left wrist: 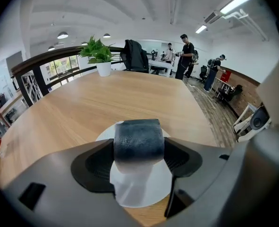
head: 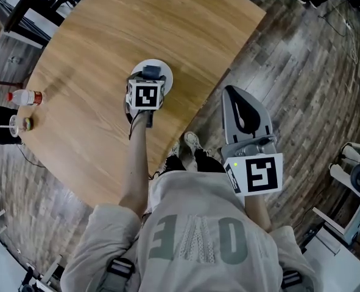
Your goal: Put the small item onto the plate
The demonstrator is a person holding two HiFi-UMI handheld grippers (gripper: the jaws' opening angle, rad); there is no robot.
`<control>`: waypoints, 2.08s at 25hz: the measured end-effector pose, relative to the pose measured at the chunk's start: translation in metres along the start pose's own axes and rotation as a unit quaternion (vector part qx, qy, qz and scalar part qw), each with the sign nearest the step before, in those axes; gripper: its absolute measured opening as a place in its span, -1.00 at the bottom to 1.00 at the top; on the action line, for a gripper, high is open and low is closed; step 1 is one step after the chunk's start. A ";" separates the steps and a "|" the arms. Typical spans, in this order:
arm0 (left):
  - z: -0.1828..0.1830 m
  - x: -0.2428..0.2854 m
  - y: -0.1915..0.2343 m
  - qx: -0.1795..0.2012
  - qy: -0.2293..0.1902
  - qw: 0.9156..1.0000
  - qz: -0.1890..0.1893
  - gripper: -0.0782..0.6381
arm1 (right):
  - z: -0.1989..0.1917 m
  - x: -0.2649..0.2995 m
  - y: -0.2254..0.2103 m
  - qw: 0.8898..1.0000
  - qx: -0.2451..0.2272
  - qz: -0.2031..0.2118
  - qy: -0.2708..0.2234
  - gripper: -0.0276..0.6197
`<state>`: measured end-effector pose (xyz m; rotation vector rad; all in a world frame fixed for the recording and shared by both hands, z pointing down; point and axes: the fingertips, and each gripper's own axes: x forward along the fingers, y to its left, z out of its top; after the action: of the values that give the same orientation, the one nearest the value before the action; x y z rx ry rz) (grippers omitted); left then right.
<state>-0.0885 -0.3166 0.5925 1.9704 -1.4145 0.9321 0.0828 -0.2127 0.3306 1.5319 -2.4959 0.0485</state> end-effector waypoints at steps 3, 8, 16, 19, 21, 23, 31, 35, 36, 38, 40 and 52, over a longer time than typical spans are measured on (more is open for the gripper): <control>-0.002 0.004 0.003 0.008 0.012 1.000 0.001 0.10 | -0.001 0.003 0.004 1.000 0.000 0.002 0.003 -0.86; -0.007 0.011 0.008 0.014 0.032 0.999 0.006 0.10 | -0.003 0.006 0.009 1.000 0.006 0.007 0.005 -0.86; -0.006 0.015 0.010 0.011 0.027 1.000 0.011 0.10 | -0.005 0.005 0.007 1.000 0.002 0.004 0.008 -0.86; -0.007 0.016 0.010 0.009 0.026 1.000 0.008 0.10 | -0.005 0.005 0.006 1.000 0.003 0.003 0.008 -0.86; -0.007 0.017 0.009 0.010 0.027 1.000 0.006 0.10 | -0.005 0.005 0.006 1.000 0.003 0.002 0.007 -0.86; -0.007 0.017 0.009 0.014 0.023 1.000 0.006 0.10 | -0.005 0.005 0.006 1.000 0.004 0.002 0.006 -0.86; -0.001 0.015 0.009 0.027 0.002 0.999 0.028 0.10 | -0.002 0.004 0.009 1.000 0.007 0.004 -0.001 -0.86; 0.010 0.006 0.009 0.016 -0.017 0.999 0.029 0.10 | 0.001 0.001 0.009 1.000 0.007 0.004 -0.005 -0.86; 0.014 0.002 0.009 0.016 -0.022 0.999 0.027 0.10 | 0.001 0.001 0.009 1.000 0.007 0.004 -0.005 -0.86; 0.021 -0.007 0.008 0.015 -0.035 0.999 0.028 0.10 | 0.002 -0.001 0.009 1.000 0.007 0.004 -0.008 -0.86; 0.031 -0.018 0.010 0.012 -0.053 0.998 0.032 0.10 | 0.004 -0.002 0.010 1.000 0.007 0.006 -0.012 -0.86; 0.124 -0.139 0.020 0.000 -0.229 0.972 0.056 0.10 | 0.025 -0.002 0.026 0.999 0.001 0.028 -0.045 -0.86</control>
<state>-0.1095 -0.3358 0.4074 2.2192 -1.7865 0.5353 0.0563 -0.2026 0.3077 1.4978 -2.6093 -0.0101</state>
